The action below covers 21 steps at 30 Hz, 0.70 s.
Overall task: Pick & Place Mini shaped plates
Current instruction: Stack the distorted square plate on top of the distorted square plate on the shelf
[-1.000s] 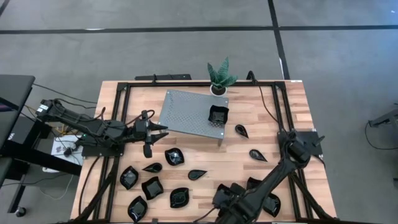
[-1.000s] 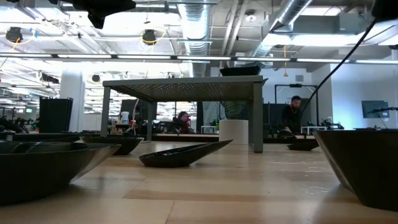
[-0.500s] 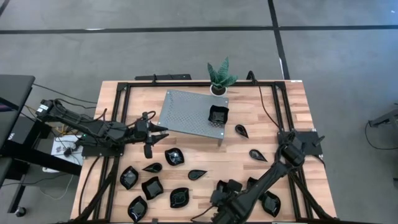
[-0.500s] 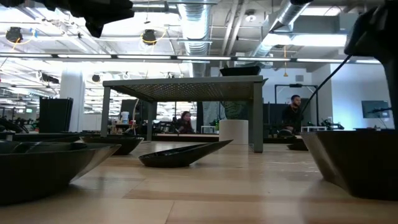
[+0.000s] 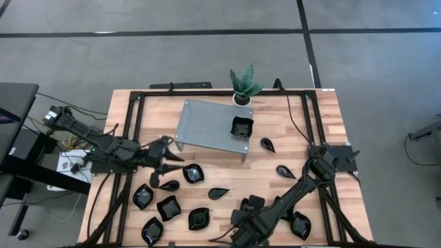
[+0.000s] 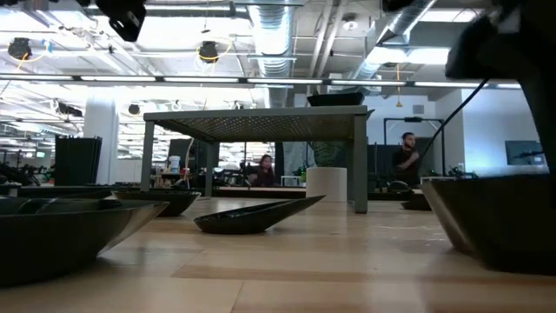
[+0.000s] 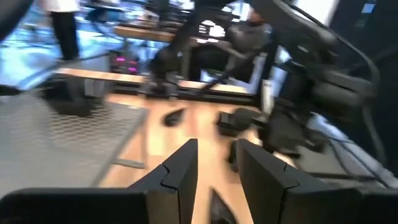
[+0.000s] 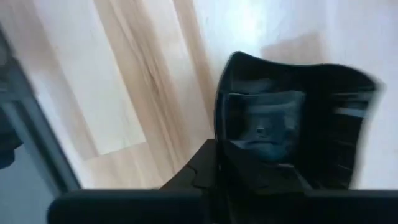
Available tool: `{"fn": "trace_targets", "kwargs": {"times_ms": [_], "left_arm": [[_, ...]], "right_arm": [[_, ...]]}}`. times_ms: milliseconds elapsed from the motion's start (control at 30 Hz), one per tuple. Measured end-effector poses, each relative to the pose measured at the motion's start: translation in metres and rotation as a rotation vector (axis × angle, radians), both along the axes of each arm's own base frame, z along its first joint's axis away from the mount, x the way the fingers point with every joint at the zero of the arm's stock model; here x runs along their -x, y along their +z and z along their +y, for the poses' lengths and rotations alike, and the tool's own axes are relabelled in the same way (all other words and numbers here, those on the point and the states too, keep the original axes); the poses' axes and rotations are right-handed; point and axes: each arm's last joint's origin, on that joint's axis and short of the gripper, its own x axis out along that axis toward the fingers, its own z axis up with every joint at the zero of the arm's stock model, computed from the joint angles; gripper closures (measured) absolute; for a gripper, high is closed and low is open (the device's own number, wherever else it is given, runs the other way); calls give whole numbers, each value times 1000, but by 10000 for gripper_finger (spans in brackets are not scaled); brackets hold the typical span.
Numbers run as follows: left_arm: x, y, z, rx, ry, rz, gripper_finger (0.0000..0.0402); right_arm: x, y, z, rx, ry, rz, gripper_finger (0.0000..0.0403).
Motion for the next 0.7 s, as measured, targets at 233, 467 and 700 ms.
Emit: {"fn": "trace_targets", "kwargs": {"times_ms": [233, 467, 700], "left_arm": [[7, -1, -14, 0, -121, 10, 289], [9, -1, -17, -1, -138, 10, 289], [8, -2, -16, -10, -131, 26, 289]], "right_arm": [[-12, 59, -15, 97, 77, -27, 396], [-25, 117, -61, 291, 194, -111, 397], [-39, 162, -143, 395, 175, -158, 400]]}}
